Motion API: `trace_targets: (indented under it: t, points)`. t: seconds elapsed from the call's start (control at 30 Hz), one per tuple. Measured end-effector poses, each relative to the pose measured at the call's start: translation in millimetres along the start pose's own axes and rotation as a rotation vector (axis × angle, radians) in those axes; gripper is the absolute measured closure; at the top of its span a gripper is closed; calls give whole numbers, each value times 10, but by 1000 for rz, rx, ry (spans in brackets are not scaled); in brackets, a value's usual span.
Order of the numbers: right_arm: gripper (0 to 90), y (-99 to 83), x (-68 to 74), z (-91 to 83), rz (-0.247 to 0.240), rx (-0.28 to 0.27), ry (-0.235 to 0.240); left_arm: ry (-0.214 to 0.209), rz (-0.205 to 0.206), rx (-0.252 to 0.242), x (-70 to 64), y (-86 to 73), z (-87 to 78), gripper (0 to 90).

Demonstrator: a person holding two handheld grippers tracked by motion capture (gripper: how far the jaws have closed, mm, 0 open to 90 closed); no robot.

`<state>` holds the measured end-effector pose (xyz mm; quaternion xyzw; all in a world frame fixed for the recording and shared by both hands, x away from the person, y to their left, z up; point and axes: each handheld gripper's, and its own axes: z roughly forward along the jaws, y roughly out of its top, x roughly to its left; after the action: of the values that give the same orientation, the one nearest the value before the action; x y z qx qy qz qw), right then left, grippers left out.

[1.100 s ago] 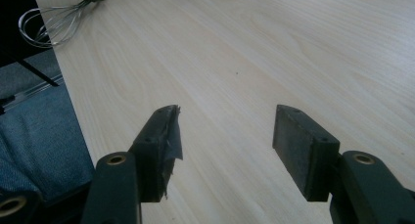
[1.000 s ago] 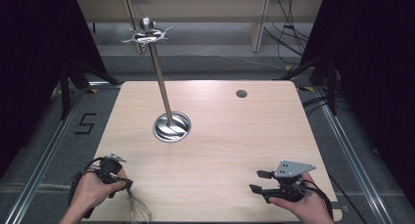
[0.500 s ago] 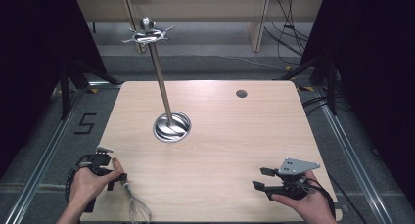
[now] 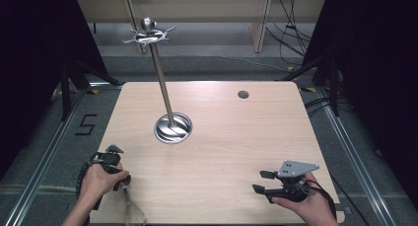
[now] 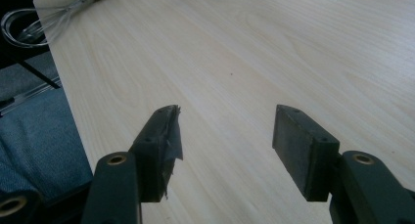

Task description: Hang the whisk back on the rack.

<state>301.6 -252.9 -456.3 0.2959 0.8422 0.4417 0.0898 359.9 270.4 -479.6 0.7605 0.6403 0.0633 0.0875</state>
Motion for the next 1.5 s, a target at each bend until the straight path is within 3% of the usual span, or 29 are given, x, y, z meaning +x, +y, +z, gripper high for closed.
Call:
trace_targets:
  t: [0.03, 0.07, 0.13, 0.2, 0.43, 0.53, 0.57, 0.6, 0.63, 0.67, 0.7, 0.73, 0.77, 0.8, 0.83, 0.87, 0.9, 0.93, 0.97, 1.0, 1.03, 1.23, 1.27, 1.4, 1.5]
  points:
    - [436, 0, 0, 0, 0, 0, 0, 0, 0, 0, 0, 0, 0, 521]
    - [436, 8, 14, -4, 1, -3, -2, 3, 30, 24, 9, -5, 35, 572]
    - [436, 13, 19, -5, -3, 2, 1, -12, 39, 29, 27, -3, 31, 583]
    - [436, 18, 48, 9, 14, 9, 6, -8, 47, 35, 31, -2, 24, 666]
    - [437, 10, 60, 36, 16, 25, 18, -24, 54, 22, 61, -22, 18, 678]
    - [437, 7, 39, 24, 6, 20, 19, -51, 86, -38, 57, -71, -35, 678]
    - [437, 7, 39, 24, 6, 20, 19, -51, 86, -38, 57, -71, -35, 679]
    - [437, 7, 40, 20, 9, 20, 23, -56, 95, -105, 52, -117, -96, 679]
    - [437, 7, 40, 20, 9, 20, 23, -56, 95, -105, 52, -117, -96, 679]
    - [438, 10, 38, 12, -7, 5, 2, -75, 100, -169, 54, -174, -183, 679]
    - [438, 10, 38, 12, -7, 5, 2, -75, 100, -169, 54, -174, -183, 679]
    - [438, 12, 38, 15, -12, 3, 1, -93, 86, -239, 42, -239, -273, 679]
    - [438, 12, 38, 15, -12, 3, 1, -93, 86, -239, 42, -239, -273, 679]
    - [438, 15, 37, 16, -10, 10, 6, -95, 91, -314, 32, -323, -365, 679]
    - [438, 15, 37, 16, -10, 10, 6, -95, 91, -314, 32, -323, -365, 679]
    - [438, 17, 41, 19, -14, 8, 5, -102, 98, -364, 27, -381, -435, 678]
    - [438, 17, 41, 19, -14, 8, 5, -102, 98, -364, 27, -381, -435, 679]
    - [438, 18, 43, 20, -16, 7, 4, -101, 92, -428, 10, -442, -500, 679]
    - [438, 18, 43, 20, -16, 7, 4, -101, 92, -428, 10, -442, -500, 679]
    - [438, 19, 45, 18, -15, 5, 4, -99, 103, -482, -4, -496, -561, 679]
    - [438, 19, 45, 18, -15, 5, 4, -99, 103, -482, -4, -496, -561, 679]
    - [438, 18, 39, 22, -20, 3, 2, -104, 118, -617, -88, -606, -751, 679]
    - [438, 18, 38, 22, -19, 3, 2, -107, 98, -643, -115, -611, -763, 679]
    - [438, 18, 40, 20, -10, 5, 4, -111, 94, -731, -181, -632, -874, 679]
    - [438, 18, 39, 21, -12, 4, 4, -109, 94, -767, -210, -633, -931, 679]
